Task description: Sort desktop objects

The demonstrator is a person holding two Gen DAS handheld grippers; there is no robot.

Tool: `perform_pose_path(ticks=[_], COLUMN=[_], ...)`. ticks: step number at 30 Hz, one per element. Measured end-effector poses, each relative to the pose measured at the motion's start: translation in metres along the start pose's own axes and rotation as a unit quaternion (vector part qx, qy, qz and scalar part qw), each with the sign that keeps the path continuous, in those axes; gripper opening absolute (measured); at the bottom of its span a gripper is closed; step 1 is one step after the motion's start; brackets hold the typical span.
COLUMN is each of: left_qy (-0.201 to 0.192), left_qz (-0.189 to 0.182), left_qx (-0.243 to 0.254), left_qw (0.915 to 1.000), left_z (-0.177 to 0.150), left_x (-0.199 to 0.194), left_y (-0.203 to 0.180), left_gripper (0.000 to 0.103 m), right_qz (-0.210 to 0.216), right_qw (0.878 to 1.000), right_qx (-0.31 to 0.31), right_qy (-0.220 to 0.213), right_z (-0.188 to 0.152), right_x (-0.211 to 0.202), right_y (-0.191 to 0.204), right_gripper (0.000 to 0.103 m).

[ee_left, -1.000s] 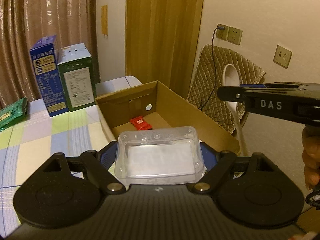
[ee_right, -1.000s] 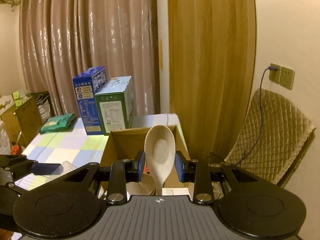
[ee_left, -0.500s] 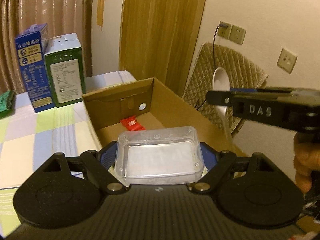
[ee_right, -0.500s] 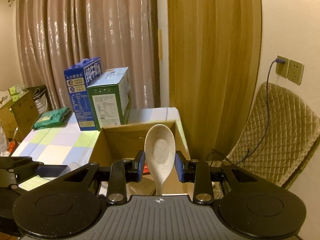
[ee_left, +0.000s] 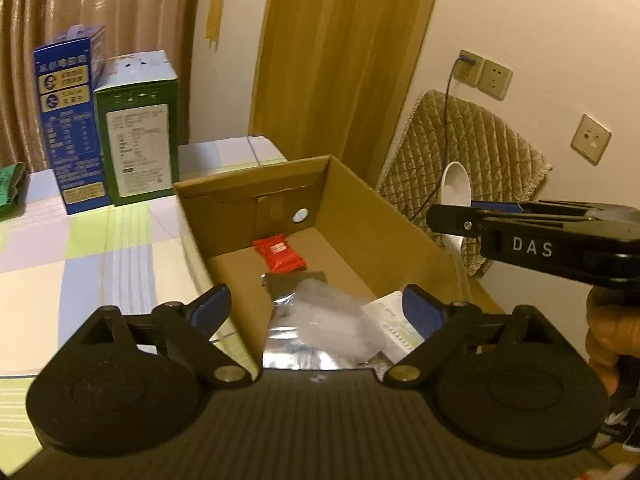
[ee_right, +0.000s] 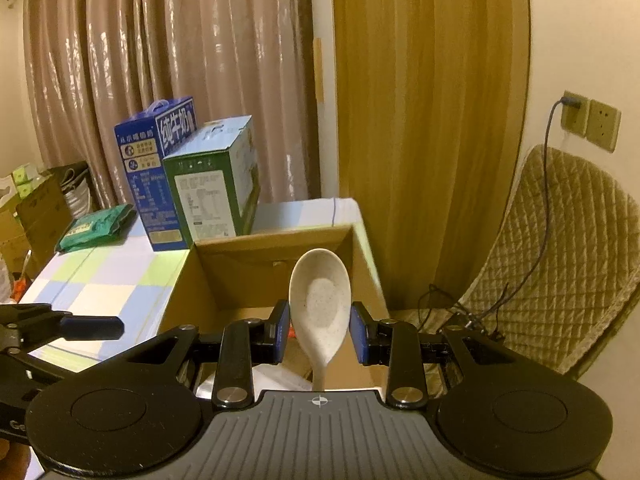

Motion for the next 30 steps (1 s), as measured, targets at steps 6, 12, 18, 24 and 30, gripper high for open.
perform_pose_path(ticks=[6, 12, 18, 24, 30], left_qy=[-0.01, -0.024, -0.039, -0.042, -0.022], left_qz=[0.019, 0.043, 0.058, 0.068, 0.067], left_qx=[-0.009, -0.011, -0.024, -0.017, -0.031], left_qw=[0.9997, 0.9987, 0.9972, 0.9967, 0.997], left_z=[-0.005, -0.014, -0.029, -0.048, -0.063], left_x=[-0.016, -0.041, -0.076, -0.116, -0.153], left_y=[0.015, 0.022, 0.017, -0.004, -0.028], left_gripper=[0.092, 0.099, 0.102, 0.102, 0.102], right_qz=[0.028, 0.015, 0.006, -0.009, -0.03], right_qw=[1.0, 0.999, 0.997, 0.996, 0.998], right_qx=[0.01, 0.026, 0.064, 0.085, 0.048], right_qy=[0.006, -0.018, -0.03, -0.027, 0.007], right_z=[0.002, 0.008, -0.005, -0.033, -0.06], right_x=[0.009, -0.009, -0.057, -0.116, -0.163], right_y=[0.006, -0.001, -0.013, -0.014, -0.001], right_gripper=[0.065, 0.079, 0.086, 0.1, 0.101])
Point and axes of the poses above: each gripper's, at about its wrist camera, not at the fingertips, and x roughly the way its jaws point, y to its left, z to its top, the point moved 2 cm from there along x, roughly the way its jaws point, and after that the axes turned 7 degrees about -y, right-handed, at the moved point
